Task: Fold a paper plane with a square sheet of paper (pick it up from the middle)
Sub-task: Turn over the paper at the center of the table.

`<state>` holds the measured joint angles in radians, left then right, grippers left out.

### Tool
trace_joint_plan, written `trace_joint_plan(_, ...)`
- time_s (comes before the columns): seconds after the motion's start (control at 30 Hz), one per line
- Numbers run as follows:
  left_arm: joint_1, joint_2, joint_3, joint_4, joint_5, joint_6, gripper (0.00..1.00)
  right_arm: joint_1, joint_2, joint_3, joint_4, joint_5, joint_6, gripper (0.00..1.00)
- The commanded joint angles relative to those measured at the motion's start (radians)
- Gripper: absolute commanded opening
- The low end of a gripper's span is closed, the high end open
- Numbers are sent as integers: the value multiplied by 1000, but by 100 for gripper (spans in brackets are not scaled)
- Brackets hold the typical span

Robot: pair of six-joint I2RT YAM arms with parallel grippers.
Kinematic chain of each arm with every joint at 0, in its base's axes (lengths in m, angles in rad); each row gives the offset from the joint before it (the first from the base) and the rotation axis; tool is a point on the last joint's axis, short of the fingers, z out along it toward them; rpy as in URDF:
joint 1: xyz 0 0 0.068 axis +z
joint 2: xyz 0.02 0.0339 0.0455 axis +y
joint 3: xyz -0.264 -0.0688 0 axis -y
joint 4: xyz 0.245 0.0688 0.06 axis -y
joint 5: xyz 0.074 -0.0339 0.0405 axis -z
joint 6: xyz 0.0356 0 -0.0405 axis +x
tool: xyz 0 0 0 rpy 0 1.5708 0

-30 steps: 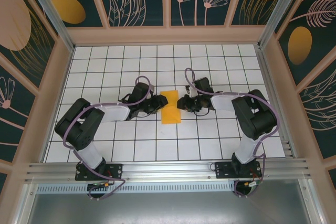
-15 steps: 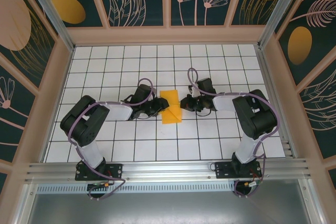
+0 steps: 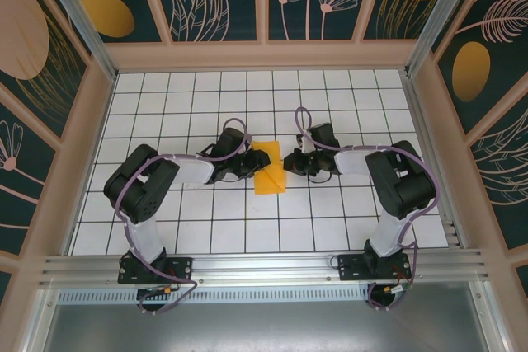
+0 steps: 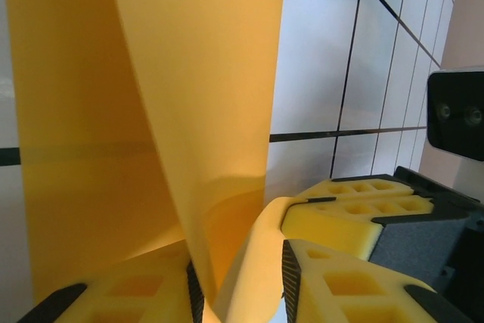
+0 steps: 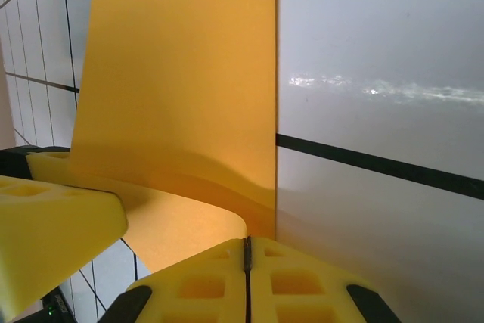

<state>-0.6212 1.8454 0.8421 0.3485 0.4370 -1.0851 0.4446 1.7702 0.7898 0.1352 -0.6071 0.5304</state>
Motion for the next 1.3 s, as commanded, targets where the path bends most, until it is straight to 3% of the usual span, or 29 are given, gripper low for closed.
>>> trace_joint_plan(0.0, -5, 13, 18, 27, 15, 27, 31, -10, 8, -5, 9, 1, 3, 11)
trace_joint_plan(0.1, -5, 12, 15, 32, 19, 37, 28, -17, -18, -4, -1, -2, 15, 20)
trace_joint_plan(0.2, -6, 5, 9, 39, 23, 52, 24, -36, -75, 11, -44, 18, 25, 43)
trace_joint_plan(0.37, -6, -6, 15, 24, 6, 83, 16, -72, -203, 4, -86, 76, 47, 63)
trace_joint_plan(0.57, -5, -63, 37, -51, -39, 139, 5, -97, -404, -39, -149, 189, 60, 77)
trace_joint_plan(0.7, -5, -149, 96, -224, -104, 216, 4, -113, -520, -69, -191, 270, 80, 85)
trace_joint_plan(0.97, -5, -282, 363, -731, -411, 434, 5, -182, -618, -110, -220, 264, 113, 91)
trace_joint_plan(1.07, -5, -271, 466, -876, -566, 492, 6, -197, -627, -118, -215, 257, 105, 99)
trace_joint_plan(1.27, -5, -159, 636, -1057, -879, 533, 7, -204, -639, -133, -218, 309, 89, 99)
